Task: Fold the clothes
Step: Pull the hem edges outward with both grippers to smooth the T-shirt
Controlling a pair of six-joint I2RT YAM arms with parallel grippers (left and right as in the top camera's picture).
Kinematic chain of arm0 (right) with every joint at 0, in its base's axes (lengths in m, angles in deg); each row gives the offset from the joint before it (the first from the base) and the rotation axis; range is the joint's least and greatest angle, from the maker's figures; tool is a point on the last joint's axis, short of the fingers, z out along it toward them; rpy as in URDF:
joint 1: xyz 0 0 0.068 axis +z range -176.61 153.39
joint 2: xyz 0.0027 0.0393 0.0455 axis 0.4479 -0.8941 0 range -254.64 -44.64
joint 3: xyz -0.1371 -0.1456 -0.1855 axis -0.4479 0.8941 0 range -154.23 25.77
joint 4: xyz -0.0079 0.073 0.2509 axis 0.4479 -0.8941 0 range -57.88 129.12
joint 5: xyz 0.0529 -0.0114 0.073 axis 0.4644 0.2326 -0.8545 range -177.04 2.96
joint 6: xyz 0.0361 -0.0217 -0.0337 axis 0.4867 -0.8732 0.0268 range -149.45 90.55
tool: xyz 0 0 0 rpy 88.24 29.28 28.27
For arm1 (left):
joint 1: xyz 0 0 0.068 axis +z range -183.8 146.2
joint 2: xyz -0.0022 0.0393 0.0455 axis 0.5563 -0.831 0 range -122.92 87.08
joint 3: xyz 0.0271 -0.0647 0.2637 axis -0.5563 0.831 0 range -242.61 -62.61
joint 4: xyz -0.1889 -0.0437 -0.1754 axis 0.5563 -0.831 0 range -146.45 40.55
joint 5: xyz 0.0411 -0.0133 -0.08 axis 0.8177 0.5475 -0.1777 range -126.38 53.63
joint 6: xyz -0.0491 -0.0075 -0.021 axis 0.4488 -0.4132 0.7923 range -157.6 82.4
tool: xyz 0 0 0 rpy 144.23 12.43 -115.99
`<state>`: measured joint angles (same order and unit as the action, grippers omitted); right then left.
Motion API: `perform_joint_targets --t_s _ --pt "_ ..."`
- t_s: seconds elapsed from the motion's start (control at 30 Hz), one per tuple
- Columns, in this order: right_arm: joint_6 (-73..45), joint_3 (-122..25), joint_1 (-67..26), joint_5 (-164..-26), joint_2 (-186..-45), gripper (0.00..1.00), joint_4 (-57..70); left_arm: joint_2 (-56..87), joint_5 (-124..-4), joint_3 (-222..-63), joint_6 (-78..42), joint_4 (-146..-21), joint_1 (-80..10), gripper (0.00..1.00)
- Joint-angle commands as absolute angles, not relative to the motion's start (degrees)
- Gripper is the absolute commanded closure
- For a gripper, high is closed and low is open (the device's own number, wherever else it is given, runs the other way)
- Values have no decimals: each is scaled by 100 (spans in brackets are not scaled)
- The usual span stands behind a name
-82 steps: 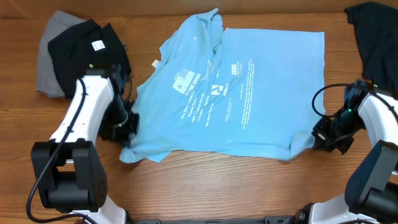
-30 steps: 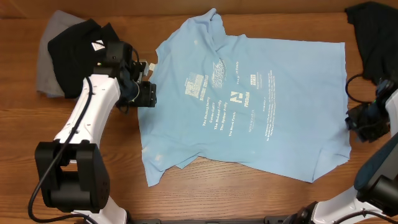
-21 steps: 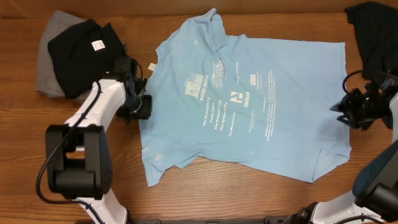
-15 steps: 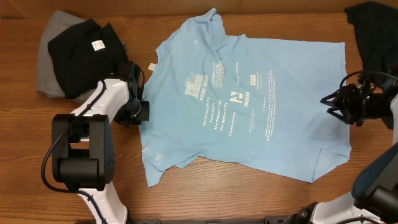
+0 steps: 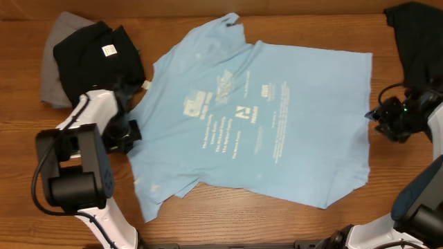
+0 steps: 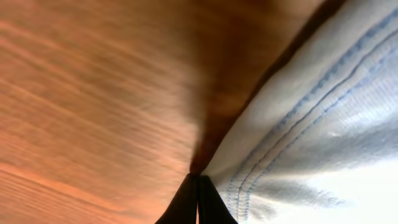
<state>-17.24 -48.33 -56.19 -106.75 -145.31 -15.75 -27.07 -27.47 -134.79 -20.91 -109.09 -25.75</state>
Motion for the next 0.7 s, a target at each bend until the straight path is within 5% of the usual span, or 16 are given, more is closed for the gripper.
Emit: perform_joint_targets --t_s 0.0,0.13,0.33,0.47,0.67 --pt "-1586 -4521 -5444 -10478 -14378 49 -893 -3118 -3081 -13189 -2240 -10876 -2477 92" --pt "-1232 -4169 -5315 -9995 -14378 48 -362 -3048 -3639 -13193 -2649 -10815 -2601 75" --pt "-1141 -3760 -5298 -9473 -14388 53 1 -2637 -4119 -13458 -3195 -10839 -2745 78" --pt "-1138 -3356 -5296 -9479 -14474 57 412 -2001 -4364 -13720 -3383 -10951 -2743 71" --pt "-671 -2971 -5296 -8968 -14839 82 775 -998 -4790 -14010 -3490 -10959 -2745 58"
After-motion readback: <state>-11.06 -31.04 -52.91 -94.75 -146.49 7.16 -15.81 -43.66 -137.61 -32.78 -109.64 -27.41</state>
